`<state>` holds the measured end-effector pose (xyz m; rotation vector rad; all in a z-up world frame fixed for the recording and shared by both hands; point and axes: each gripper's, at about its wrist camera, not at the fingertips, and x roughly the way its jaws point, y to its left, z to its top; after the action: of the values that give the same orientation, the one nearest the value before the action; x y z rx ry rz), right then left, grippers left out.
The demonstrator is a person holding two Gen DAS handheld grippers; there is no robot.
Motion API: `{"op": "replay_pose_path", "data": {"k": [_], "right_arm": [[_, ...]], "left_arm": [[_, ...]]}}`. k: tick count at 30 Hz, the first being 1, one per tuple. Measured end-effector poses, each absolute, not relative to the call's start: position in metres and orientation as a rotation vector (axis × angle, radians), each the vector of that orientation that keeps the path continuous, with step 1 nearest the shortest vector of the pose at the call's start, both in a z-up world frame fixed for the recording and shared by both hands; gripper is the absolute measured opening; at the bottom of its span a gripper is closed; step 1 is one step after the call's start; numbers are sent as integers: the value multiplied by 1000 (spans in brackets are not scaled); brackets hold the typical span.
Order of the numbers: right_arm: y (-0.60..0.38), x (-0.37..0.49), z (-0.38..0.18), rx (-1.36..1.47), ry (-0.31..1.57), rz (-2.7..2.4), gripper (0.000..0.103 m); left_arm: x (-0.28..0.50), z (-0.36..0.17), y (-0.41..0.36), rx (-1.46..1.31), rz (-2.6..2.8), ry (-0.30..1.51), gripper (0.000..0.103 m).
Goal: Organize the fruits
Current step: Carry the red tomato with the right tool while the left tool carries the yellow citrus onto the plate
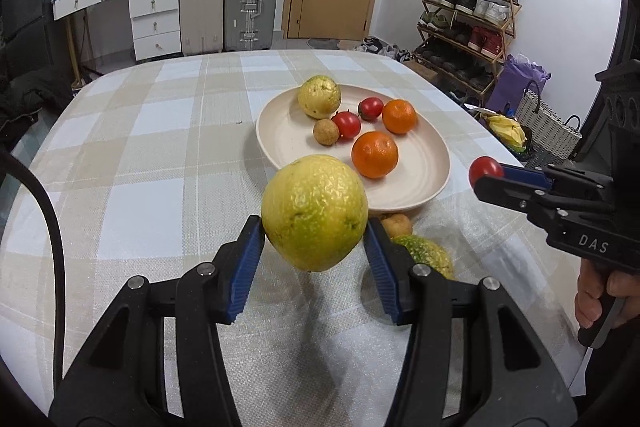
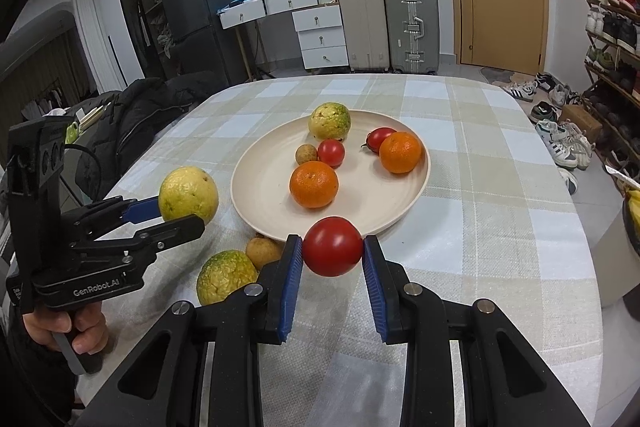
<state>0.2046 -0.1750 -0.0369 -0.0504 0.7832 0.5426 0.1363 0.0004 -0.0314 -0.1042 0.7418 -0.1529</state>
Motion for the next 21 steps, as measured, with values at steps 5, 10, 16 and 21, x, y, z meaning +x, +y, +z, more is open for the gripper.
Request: {"op": "replay_pose_path", "data": {"k": [5, 10, 16, 21], "right_arm": [[-180, 210, -36, -26, 774, 540, 31], [-185, 219, -35, -12, 760, 524, 31], [-189, 232, -35, 10, 759, 519, 31], [-190, 244, -34, 30, 758, 516, 31]], "left_arm": [[135, -24, -1, -101, -147, 725, 49], [138, -19, 0, -112, -137, 718, 49], [149, -18, -1, -119, -123, 725, 49], [158, -16, -3, -121, -114, 724, 49]]}}
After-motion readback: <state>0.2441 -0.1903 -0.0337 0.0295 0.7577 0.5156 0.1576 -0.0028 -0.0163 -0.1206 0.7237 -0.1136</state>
